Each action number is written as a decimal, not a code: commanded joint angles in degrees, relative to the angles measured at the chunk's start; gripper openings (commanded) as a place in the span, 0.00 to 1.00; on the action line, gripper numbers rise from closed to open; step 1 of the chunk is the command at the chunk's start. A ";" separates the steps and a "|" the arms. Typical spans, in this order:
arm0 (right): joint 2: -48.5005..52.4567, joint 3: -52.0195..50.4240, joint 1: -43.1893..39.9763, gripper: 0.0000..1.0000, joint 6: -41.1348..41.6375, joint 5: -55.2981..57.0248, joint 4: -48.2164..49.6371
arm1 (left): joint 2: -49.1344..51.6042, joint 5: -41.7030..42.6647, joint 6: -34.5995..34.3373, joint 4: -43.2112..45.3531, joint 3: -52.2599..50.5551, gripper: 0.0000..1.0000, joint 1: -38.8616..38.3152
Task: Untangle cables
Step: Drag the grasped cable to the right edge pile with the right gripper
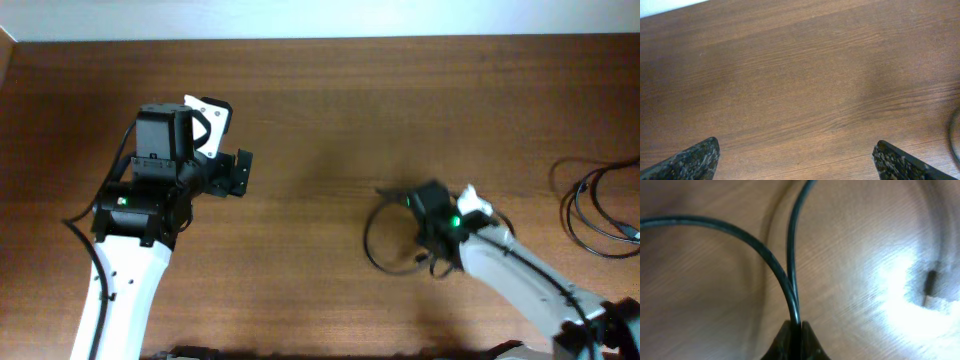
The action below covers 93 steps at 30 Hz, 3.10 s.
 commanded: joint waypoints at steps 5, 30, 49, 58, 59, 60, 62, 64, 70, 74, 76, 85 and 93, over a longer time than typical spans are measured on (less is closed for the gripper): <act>-3.08 38.16 -10.67 0.04 -25.83 1.77 -14.56 | -0.74 0.63 -0.50 -0.61 0.24 0.99 0.28; 14.49 43.58 -58.47 0.99 -37.97 -26.40 2.32 | -0.63 0.87 -0.50 -4.28 0.20 0.99 0.28; 14.60 8.85 -49.57 0.99 -23.54 -9.55 1.73 | -0.63 2.14 2.12 -7.91 0.20 0.99 0.28; 14.60 0.57 -49.59 0.99 -17.25 -5.92 11.34 | -0.63 2.14 2.12 -8.52 0.20 0.99 0.28; 14.60 0.57 -49.62 0.99 -17.22 -6.14 10.58 | -0.63 2.16 2.12 -8.52 0.20 0.99 0.28; 14.60 0.57 -49.62 0.99 -17.22 -6.19 9.81 | -0.63 2.16 2.12 -8.55 0.20 0.99 0.28; 14.60 0.57 -49.62 1.00 -17.22 -6.12 9.22 | -0.63 2.14 2.12 -8.55 0.20 0.99 0.28; 14.60 0.55 -49.62 0.88 -17.18 -6.14 9.27 | -0.63 2.14 2.12 -8.55 0.20 0.99 0.28; 14.60 -2.43 -49.55 0.65 -17.18 -6.14 10.97 | -0.63 2.14 2.12 -8.52 0.20 0.99 0.28; 14.60 -3.26 -49.55 0.63 -17.16 -6.82 11.93 | -0.63 2.14 2.12 -8.52 0.20 0.99 0.28; 14.60 -3.30 -49.55 0.36 -17.20 -8.09 11.89 | -0.63 2.16 2.12 -8.52 0.20 0.99 0.28; 14.10 -1.70 -49.55 0.04 -20.09 -17.40 11.37 | -0.63 2.16 2.12 -8.52 0.20 0.99 0.28; 10.62 33.05 -49.57 0.04 -41.94 -36.17 -6.14 | -0.63 2.19 2.10 -8.55 0.20 0.99 0.28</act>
